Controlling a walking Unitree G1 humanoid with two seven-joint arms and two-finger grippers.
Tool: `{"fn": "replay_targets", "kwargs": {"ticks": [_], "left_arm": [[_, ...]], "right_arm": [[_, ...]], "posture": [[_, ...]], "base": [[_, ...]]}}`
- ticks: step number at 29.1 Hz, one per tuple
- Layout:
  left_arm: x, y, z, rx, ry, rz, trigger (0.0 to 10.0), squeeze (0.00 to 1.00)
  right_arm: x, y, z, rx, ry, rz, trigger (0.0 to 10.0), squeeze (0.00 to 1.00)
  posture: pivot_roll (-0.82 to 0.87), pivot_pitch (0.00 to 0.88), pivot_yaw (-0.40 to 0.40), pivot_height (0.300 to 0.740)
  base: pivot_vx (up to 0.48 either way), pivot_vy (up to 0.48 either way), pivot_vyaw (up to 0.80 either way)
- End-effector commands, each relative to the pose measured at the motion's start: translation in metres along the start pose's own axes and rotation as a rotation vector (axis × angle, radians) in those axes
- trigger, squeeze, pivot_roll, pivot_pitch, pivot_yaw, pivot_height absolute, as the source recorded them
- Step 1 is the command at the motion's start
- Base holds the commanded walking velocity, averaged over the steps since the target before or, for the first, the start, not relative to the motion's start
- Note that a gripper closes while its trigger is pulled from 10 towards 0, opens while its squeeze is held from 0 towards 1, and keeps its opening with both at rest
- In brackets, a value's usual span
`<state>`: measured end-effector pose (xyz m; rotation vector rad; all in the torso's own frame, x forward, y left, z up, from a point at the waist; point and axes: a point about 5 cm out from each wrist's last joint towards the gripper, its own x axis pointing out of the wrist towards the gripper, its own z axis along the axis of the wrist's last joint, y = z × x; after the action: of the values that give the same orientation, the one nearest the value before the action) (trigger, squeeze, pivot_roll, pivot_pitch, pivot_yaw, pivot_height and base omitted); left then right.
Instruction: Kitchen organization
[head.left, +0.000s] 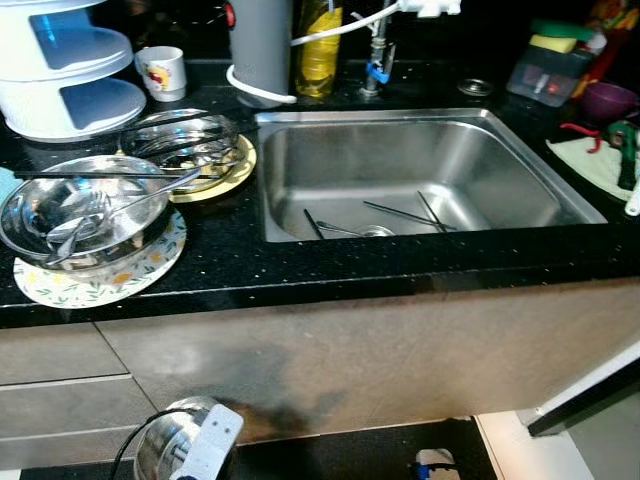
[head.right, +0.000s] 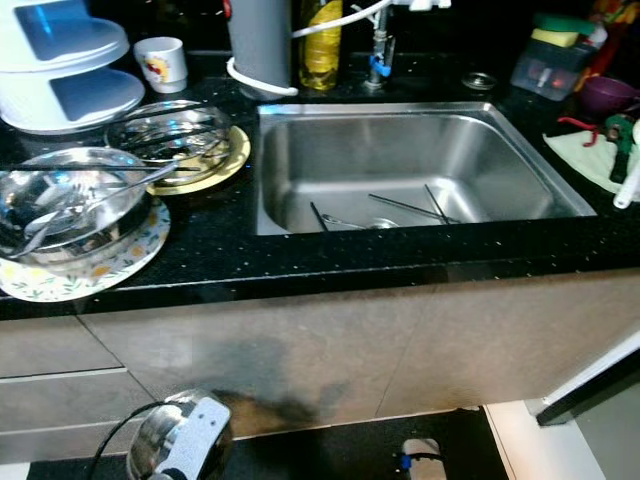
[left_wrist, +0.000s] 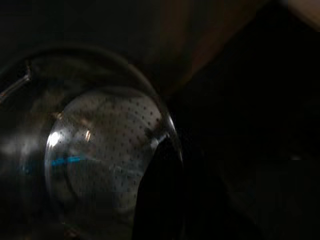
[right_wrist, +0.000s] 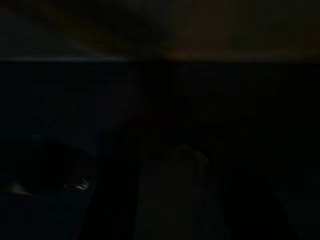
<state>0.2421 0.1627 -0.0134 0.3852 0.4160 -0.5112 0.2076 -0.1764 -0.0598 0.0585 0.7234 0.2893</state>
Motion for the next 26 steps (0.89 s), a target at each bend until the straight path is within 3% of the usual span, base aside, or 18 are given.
{"fn": "replay_targets", "kwargs": {"ticks": [1, 4, 8, 12, 13, 14, 15, 16, 18, 21, 26], "left_arm": [[-0.007, 0.0, 0.008, 0.054, -0.037, -0.057, 10.0, 0.0], [-0.025, 0.006, 0.035, 0.078, -0.129, -0.133, 10.0, 0.0], [-0.047, 0.007, 0.053, 0.099, -0.15, -0.221, 10.0, 0.0], [-0.056, 0.002, 0.054, 0.156, -0.131, -0.275, 10.0, 0.0], [-0.052, 0.001, 0.046, 0.211, -0.108, -0.259, 10.0, 0.0], [-0.05, 0.001, 0.041, 0.246, -0.087, -0.257, 10.0, 0.0], [-0.05, 0.001, 0.041, 0.246, -0.087, -0.257, 10.0, 0.0], [-0.046, -0.003, 0.03, 0.321, -0.024, -0.271, 10.0, 0.0], [-0.04, -0.011, 0.008, 0.48, 0.077, -0.311, 10.0, 0.0], [-0.036, -0.023, -0.008, 0.543, 0.157, -0.351, 10.0, 0.0], [-0.027, -0.037, -0.02, 0.666, 0.199, -0.351, 10.0, 0.0]], "right_arm": [[0.001, 0.005, 0.008, -0.028, -0.031, 0.088, 10.0, 0.0], [-0.002, 0.015, 0.031, -0.135, -0.091, 0.282, 10.0, 0.0], [-0.011, 0.024, 0.053, -0.281, -0.099, 0.455, 10.0, 0.0], [-0.01, 0.024, 0.069, -0.316, -0.079, 0.467, 10.0, 0.0], [-0.005, 0.02, 0.075, -0.298, -0.055, 0.418, 10.0, 0.0], [-0.004, 0.02, 0.077, -0.287, -0.053, 0.406, 10.0, 0.58], [-0.004, 0.02, 0.077, -0.287, -0.053, 0.406, 10.0, 0.58], [-0.001, 0.022, 0.08, -0.259, -0.051, 0.394, 10.0, 1.0], [0.003, 0.027, 0.082, -0.23, -0.044, 0.394, 10.0, 1.0], [0.005, 0.032, 0.079, -0.209, -0.01, 0.382, 10.0, 1.0], [0.013, 0.042, 0.08, 0.009, 0.001, 0.346, 10.0, 1.0]], "posture": [[-0.09, 0.174, -0.018, 0.74], [-0.09, 0.176, -0.019, 0.74], [-0.08, 0.18, -0.021, 0.74], [-0.08, 0.182, -0.021, 0.74], [-0.07, 0.181, -0.026, 0.74], [-0.07, 0.181, -0.026, 0.74], [-0.07, 0.181, -0.026, 0.74], [-0.08, 0.182, -0.027, 0.74], [-0.07, 0.181, -0.028, 0.74], [-0.08, 0.182, -0.028, 0.74], [-0.08, 0.186, -0.026, 0.74]], "base": [[0.0, 0.0, 0.0], [0.0, 0.0, 0.0], [0.0, 0.0, 0.0], [0.0, 0.0, 0.0], [0.0, 0.0, 0.0], [0.0, 0.0, 0.0], [0.0, 0.0, 0.0], [0.0, 0.0, 0.0], [0.0, 0.0, 0.0], [0.0, 0.0, 0.0], [0.0, 0.0, 0.0]]}}
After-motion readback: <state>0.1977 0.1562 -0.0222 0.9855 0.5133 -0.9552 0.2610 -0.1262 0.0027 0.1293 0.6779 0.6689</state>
